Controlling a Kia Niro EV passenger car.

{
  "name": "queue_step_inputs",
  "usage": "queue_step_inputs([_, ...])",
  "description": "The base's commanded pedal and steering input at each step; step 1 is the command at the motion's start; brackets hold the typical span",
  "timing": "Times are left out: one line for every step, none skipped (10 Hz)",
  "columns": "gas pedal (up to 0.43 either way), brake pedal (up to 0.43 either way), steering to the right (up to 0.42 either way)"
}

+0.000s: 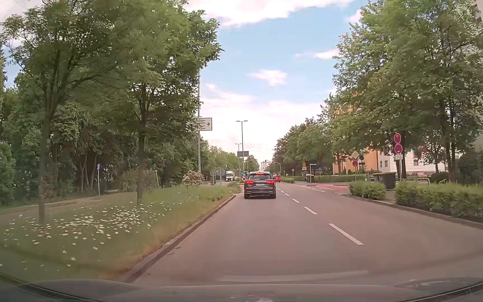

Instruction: Follow the waypoints while adhering to traffic rules and regulations

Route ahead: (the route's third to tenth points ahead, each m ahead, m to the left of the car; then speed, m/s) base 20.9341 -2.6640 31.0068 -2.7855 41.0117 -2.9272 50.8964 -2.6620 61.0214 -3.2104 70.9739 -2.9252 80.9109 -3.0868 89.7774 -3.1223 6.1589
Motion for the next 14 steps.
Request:
queue_step_inputs([0.000, 0.085, -0.004])
queue_step_inputs([0.000, 0.073, -0.004])
queue_step_inputs([0.000, 0.061, -0.004])
queue_step_inputs([0.000, 0.055, -0.004])
queue_step_inputs([0.000, 0.055, -0.004])
queue_step_inputs([0.000, 0.067, -0.004])
queue_step_inputs([0.000, 0.073, -0.004])
queue_step_inputs([0.000, 0.091, -0.004])
queue_step_inputs([0.000, 0.104, -0.004])
queue_step_inputs([0.000, 0.122, -0.004])
queue_step_inputs([0.000, 0.152, -0.003])
queue_step_inputs([0.000, 0.159, -0.004])
queue_step_inputs([0.000, 0.159, -0.003])
queue_step_inputs([0.000, 0.159, -0.003])
